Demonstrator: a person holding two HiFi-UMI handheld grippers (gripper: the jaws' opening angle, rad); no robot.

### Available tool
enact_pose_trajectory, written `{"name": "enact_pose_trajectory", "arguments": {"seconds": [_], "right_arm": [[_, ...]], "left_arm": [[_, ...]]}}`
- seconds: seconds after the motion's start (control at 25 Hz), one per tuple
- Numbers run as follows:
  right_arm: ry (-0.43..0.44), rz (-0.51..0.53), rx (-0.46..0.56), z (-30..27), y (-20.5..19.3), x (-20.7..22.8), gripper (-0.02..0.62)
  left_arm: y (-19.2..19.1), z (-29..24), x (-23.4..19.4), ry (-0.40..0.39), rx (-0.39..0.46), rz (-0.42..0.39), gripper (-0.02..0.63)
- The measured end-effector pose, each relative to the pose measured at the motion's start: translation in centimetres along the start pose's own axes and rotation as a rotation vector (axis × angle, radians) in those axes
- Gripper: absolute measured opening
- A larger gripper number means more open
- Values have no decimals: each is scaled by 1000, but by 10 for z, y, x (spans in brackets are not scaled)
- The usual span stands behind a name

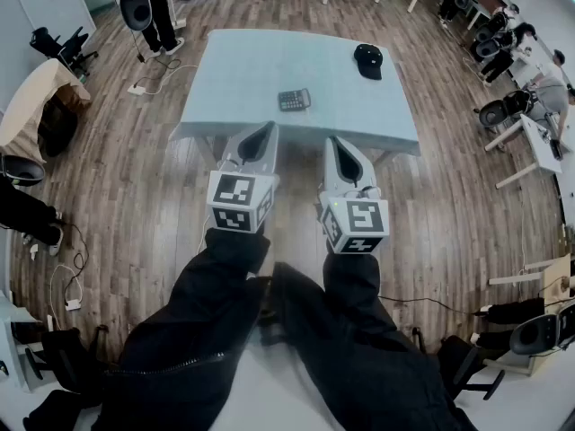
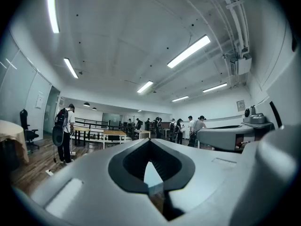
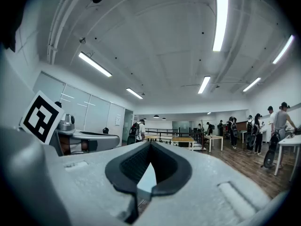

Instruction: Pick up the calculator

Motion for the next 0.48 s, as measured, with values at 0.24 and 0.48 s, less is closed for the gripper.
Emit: {"name": "enact_pose_trajectory", "arguments": {"seconds": [0.24, 0.48], "right_arm": [[5, 8, -5, 2, -3, -3, -3], [11, 11, -16, 3, -8, -7, -2]], "left_arm": [[-1, 5, 2, 1, 2, -1, -6], [-5, 9, 2, 1, -11, 1, -6]]}}
Point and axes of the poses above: the fingertips, and each gripper's own axes: z backward along the fingers, x to its right, y out of its top, the point moved 8 cm from there along z, backward along the fingers, and after that the axes turned 4 degrees about y, right-handed, at the moved point
